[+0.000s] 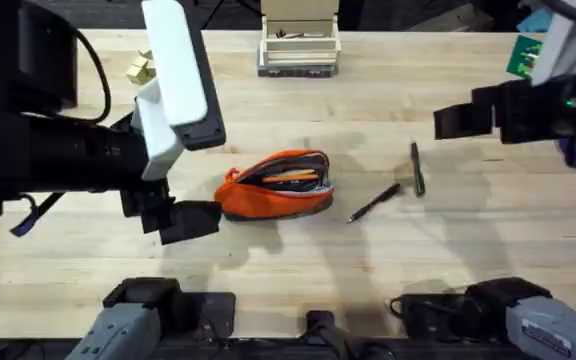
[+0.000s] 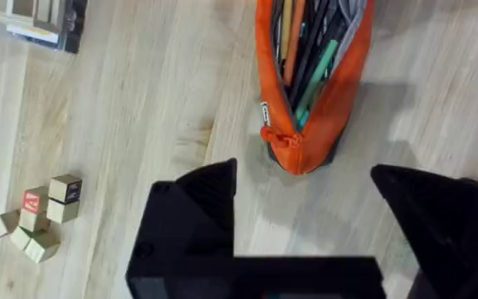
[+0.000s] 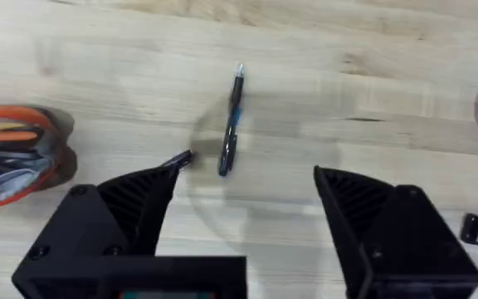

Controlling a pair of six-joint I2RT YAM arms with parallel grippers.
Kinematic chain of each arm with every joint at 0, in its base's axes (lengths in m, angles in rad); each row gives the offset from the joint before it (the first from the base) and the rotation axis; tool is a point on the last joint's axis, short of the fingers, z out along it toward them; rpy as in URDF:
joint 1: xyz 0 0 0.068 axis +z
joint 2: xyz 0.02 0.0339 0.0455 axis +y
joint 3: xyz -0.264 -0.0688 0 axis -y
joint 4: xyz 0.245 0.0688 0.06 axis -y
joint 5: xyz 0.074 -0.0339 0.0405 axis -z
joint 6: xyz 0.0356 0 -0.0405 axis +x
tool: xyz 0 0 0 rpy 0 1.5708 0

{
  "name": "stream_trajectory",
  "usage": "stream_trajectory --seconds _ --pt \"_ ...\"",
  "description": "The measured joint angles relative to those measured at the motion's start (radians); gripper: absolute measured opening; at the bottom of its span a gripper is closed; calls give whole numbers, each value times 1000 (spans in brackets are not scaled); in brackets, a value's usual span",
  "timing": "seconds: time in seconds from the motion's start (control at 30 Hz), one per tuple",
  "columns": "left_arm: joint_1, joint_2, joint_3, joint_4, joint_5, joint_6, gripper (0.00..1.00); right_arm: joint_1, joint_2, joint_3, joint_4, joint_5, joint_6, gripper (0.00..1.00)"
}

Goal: Unzip the bag, pick up the pens from the table one at a time and place them inside, then zip the bag closed.

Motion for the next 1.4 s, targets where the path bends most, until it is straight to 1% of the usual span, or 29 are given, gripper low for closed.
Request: stream_trajectory --seconds 0.27,0.5,0.7,0.8,0.93,0.97,1.13,1.27,1.4 --pt "0 0 0 0 0 0 993 0 130 0 18 0 2 998" --pt "0 0 0 0 0 0 993 0 246 0 95 1 56 998" --pt "0 0 0 0 0 0 992 0 332 0 110 1 86 998" --pt "0 0 0 0 0 0 993 0 363 -8 145 1 99 998" --pt "0 0 0 0 0 0 993 0 380 -60 221 2 120 998" --pt "0 0 0 0 0 0 993 0 386 -115 285 3 131 998" --pt "0 0 0 0 0 0 993 0 400 -194 362 3 138 998" --pt "0 0 0 0 0 0 993 0 421 -233 418 3 138 998" --pt "0 0 0 0 0 0 993 0 449 -241 458 3 141 998"
